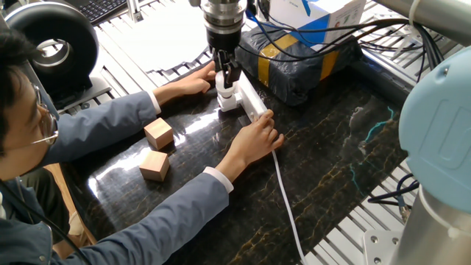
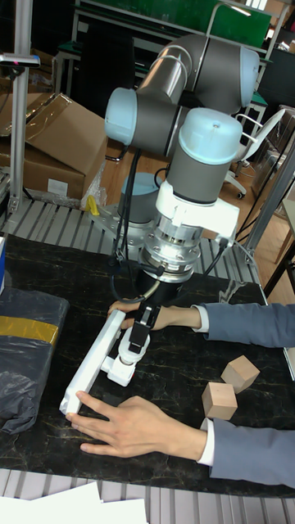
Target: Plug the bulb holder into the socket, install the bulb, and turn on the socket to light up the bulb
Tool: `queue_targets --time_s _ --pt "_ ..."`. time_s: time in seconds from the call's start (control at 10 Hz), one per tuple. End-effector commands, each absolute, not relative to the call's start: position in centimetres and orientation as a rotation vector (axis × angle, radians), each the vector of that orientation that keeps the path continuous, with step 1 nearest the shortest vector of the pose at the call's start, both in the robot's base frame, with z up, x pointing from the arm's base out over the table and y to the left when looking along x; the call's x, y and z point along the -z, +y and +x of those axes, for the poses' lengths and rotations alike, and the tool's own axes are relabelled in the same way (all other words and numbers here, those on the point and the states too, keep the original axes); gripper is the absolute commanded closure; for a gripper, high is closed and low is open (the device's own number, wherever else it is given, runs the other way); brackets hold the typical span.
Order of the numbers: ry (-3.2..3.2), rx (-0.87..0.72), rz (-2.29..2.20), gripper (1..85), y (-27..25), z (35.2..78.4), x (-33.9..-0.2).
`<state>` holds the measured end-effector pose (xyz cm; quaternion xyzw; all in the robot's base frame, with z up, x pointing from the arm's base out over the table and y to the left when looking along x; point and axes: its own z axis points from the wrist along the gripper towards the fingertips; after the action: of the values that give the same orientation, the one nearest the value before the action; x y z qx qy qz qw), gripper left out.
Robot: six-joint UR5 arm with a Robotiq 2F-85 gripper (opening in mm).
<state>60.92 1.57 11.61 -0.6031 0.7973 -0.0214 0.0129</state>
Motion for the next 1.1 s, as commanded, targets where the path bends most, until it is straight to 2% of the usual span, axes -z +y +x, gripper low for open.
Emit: queue_targets --time_s 0.0,0.2,0.4,0.6,0.8,1.0 --pt "2.492 0.064 -1.853 32.0 1.6 61.0 -11.6" --pt "2.499 0.048 -1.844 33.7 2.1 60.7 -11.4" --pt "2.513 0.063 -1.833 39.7 2.0 60.6 -11.3" --pt "2.53 0.053 -1.819 48.0 2.1 60.4 -11.3" --pt "2.58 0.04 -1.781 61.7 2.0 59.9 -11.3" --pt "2.639 0.097 -1.737 71.7 1.2 60.1 -11.9"
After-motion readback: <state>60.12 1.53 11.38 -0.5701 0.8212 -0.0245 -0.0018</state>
